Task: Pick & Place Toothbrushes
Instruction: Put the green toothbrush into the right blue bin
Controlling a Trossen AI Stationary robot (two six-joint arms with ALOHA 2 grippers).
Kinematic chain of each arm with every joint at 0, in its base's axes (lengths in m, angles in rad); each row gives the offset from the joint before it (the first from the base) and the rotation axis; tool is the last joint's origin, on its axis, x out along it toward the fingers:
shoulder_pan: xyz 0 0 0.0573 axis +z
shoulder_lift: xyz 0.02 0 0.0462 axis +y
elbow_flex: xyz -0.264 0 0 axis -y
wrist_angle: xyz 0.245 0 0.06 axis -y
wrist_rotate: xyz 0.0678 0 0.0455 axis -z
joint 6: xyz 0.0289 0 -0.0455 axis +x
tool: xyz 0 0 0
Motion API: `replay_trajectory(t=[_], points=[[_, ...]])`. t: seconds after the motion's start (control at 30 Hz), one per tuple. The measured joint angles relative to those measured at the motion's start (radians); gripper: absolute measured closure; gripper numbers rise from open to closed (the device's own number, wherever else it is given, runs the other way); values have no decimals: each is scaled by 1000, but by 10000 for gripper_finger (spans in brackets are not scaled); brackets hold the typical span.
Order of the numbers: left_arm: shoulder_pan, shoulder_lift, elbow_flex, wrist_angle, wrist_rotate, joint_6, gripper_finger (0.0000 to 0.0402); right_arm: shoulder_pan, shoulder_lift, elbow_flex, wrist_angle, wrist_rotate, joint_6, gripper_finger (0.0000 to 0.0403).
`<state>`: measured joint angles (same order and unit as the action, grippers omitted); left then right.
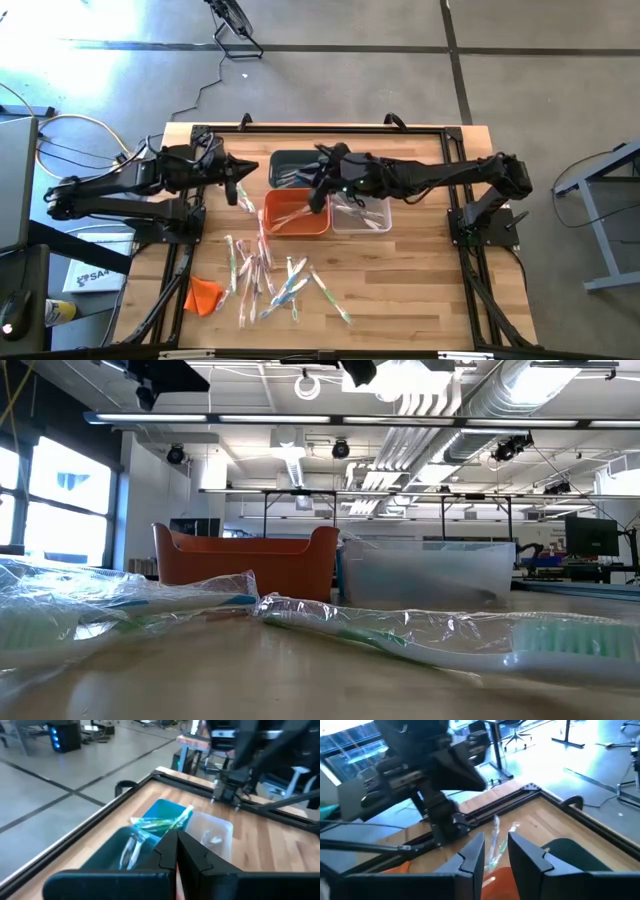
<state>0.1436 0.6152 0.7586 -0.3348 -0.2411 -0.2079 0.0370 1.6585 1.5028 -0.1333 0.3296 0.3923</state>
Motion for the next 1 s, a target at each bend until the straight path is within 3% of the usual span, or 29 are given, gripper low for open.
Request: replay_trajectory(t=[0.27, 0.6, 0.8, 1.0], points=[[0, 95, 0, -20, 25, -6, 401, 58, 1, 0, -83, -101, 7, 325], [0, 169, -1, -14, 44, 7, 401, 232, 2, 0, -126, 230, 96, 328], [0, 154, -1, -10, 49, 107, 401, 323, 17, 0, -124, 294, 203, 380], [0, 153, -2, -12, 52, 142, 401, 392, 63, -1, -112, 252, 305, 400]])
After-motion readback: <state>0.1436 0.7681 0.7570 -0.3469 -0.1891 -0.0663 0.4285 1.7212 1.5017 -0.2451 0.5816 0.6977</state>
